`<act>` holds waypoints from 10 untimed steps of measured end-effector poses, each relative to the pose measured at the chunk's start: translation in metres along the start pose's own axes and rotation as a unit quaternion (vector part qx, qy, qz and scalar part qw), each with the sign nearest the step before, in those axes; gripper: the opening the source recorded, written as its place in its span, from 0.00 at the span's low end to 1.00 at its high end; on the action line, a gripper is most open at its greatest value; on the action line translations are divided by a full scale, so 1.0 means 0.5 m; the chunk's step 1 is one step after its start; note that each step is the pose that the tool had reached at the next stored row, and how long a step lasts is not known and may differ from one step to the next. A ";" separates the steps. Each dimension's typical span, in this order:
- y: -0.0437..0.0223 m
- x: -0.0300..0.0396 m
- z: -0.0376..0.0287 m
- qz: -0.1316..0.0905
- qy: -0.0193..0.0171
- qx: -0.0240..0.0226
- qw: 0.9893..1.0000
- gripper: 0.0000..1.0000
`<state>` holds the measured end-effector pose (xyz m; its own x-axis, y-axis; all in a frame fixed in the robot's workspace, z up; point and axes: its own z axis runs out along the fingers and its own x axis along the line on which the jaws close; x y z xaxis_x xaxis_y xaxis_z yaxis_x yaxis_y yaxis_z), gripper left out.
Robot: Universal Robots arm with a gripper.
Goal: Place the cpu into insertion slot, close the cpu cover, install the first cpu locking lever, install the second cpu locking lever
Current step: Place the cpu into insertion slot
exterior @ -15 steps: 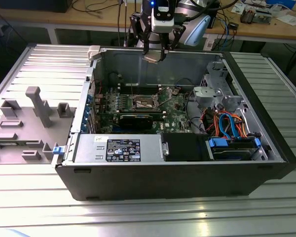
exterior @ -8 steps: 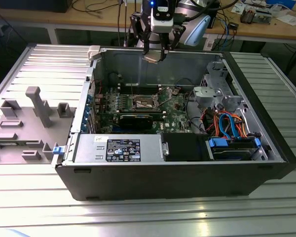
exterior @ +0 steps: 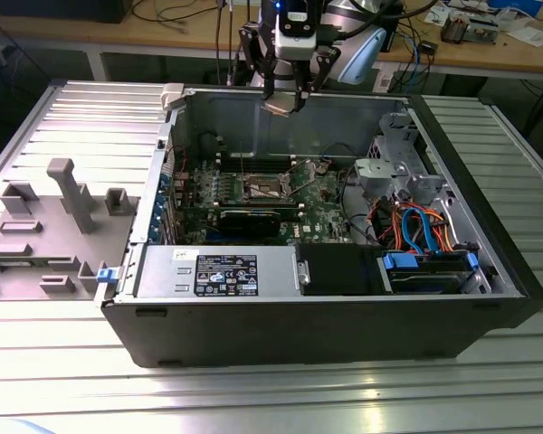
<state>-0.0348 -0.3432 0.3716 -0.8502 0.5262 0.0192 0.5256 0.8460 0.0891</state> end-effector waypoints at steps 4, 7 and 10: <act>0.000 0.000 0.000 0.001 0.000 0.000 1.000 0.54; 0.000 0.000 0.000 0.001 0.000 0.000 1.000 0.54; 0.000 0.000 0.000 0.001 0.000 0.000 1.000 0.54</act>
<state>-0.0348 -0.3432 0.3716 -0.8491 0.5279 0.0193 0.5274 0.8449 0.0892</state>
